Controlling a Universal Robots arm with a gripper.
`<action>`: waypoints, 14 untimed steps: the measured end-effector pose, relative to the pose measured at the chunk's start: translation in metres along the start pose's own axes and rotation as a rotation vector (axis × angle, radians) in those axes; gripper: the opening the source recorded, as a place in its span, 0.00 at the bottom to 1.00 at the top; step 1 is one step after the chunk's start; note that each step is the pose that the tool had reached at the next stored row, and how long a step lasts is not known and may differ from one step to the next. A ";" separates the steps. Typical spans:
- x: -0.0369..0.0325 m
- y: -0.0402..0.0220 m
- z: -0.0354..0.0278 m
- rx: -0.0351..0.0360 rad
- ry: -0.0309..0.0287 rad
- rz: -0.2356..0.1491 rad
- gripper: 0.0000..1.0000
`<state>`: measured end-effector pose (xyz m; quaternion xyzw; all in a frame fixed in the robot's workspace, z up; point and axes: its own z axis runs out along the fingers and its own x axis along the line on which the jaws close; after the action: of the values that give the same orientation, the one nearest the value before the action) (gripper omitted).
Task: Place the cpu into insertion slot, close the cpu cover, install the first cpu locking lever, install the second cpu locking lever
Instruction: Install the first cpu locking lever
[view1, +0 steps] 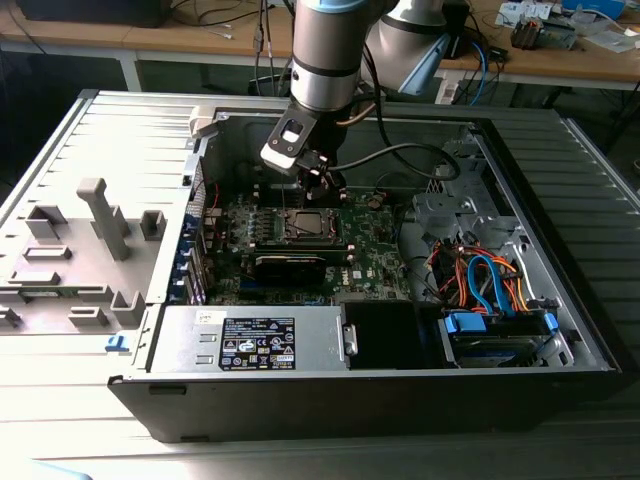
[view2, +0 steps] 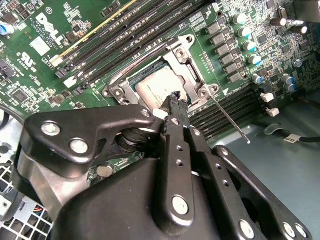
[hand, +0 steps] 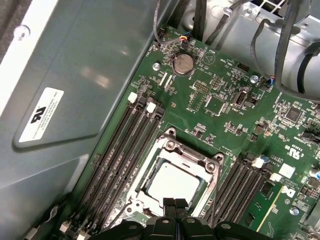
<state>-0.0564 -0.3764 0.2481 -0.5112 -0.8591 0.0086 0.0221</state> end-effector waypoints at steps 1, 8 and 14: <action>0.0000 0.0000 0.0000 0.0000 0.0000 -0.001 0.11; 0.0000 0.0000 0.0000 0.0005 -0.0006 -0.016 0.11; 0.0000 0.0000 0.0000 0.0010 -0.0012 -0.030 0.11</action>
<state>-0.0564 -0.3764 0.2482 -0.4982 -0.8668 0.0090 0.0220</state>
